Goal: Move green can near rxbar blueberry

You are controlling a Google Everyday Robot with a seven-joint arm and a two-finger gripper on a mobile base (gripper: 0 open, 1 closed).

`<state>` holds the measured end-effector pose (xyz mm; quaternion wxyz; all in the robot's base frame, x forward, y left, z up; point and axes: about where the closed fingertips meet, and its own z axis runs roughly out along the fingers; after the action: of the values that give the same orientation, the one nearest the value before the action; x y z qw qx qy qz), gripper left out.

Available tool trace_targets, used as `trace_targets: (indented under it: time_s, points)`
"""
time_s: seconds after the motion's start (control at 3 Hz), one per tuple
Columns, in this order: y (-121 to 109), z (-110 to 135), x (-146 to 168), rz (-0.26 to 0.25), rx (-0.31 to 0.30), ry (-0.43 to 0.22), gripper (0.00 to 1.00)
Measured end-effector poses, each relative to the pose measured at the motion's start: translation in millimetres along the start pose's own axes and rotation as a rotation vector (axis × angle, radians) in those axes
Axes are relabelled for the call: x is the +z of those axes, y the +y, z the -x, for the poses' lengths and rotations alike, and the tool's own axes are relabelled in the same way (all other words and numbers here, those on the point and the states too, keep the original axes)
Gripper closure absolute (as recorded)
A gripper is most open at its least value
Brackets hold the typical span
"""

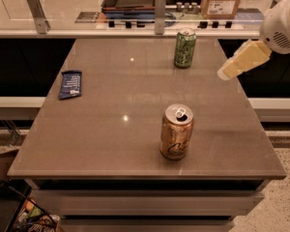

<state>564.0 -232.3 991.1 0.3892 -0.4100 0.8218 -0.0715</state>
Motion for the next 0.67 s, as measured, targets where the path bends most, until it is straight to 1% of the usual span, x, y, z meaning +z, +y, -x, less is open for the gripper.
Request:
trace_targets:
  time_s: [0.33,0.67]
  points:
    - [-15.6,15.3,31.8,-0.025,0.043,-0.057,0.0]
    - [-22.1,28.3,58.6,-0.007,0.069,-0.105,0.0]
